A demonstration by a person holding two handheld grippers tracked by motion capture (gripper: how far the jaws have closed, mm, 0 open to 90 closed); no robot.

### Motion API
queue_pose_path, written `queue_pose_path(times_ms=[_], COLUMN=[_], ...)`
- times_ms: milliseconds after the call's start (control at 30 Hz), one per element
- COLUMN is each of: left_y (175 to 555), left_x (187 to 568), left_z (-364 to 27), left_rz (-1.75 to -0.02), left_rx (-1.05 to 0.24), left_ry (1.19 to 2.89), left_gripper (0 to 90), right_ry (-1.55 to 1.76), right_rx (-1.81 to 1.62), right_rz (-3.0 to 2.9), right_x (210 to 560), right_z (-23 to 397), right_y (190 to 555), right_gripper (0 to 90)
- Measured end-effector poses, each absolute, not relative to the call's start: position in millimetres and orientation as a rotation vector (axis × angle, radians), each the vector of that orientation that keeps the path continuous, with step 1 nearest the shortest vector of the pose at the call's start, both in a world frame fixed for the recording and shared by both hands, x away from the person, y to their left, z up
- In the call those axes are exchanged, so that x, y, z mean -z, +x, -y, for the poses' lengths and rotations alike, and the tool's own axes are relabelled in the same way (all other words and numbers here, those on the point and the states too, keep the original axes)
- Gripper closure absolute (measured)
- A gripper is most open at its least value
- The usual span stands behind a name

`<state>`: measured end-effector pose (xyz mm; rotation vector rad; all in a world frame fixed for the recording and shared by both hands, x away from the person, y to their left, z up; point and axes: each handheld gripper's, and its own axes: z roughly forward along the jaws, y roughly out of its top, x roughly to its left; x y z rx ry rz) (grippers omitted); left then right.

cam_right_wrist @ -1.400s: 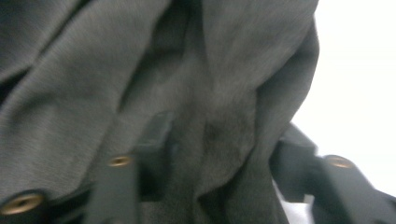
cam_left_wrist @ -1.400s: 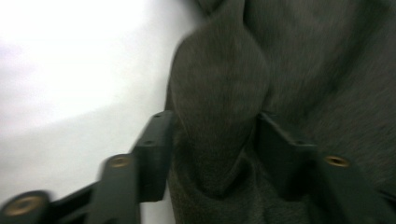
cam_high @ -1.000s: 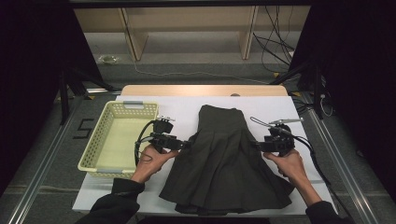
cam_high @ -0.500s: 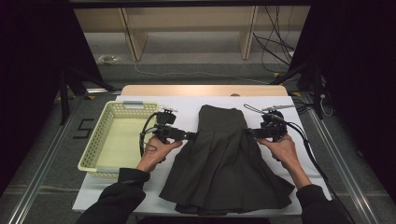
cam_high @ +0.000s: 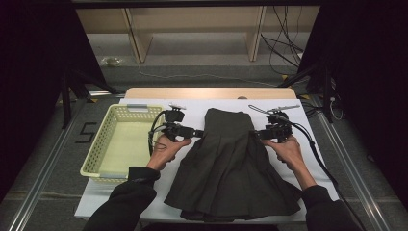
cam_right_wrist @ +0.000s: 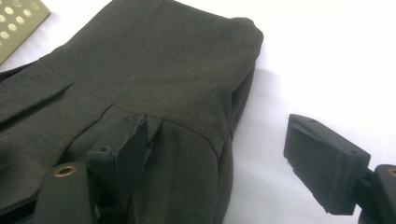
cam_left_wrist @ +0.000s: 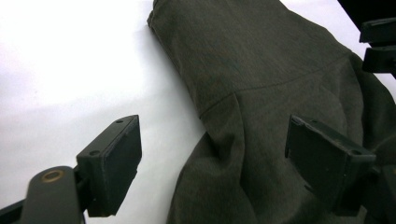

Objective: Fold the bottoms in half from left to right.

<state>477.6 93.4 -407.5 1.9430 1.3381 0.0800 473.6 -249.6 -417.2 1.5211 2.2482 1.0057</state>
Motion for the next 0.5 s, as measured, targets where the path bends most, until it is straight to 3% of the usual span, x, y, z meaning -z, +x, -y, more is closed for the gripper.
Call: queue_pose_path(times_ms=[500], left_y=[507], left_x=[424], left_z=[-77], left_rz=[-1.409], left_rx=[-0.053], left_ry=[1.964], left_gripper=[18.2], right_ry=[1.504], right_rx=[-0.968], right_rz=[-2.251], right_x=[419], right_z=[249], right_y=[473], right_gripper=[23.3])
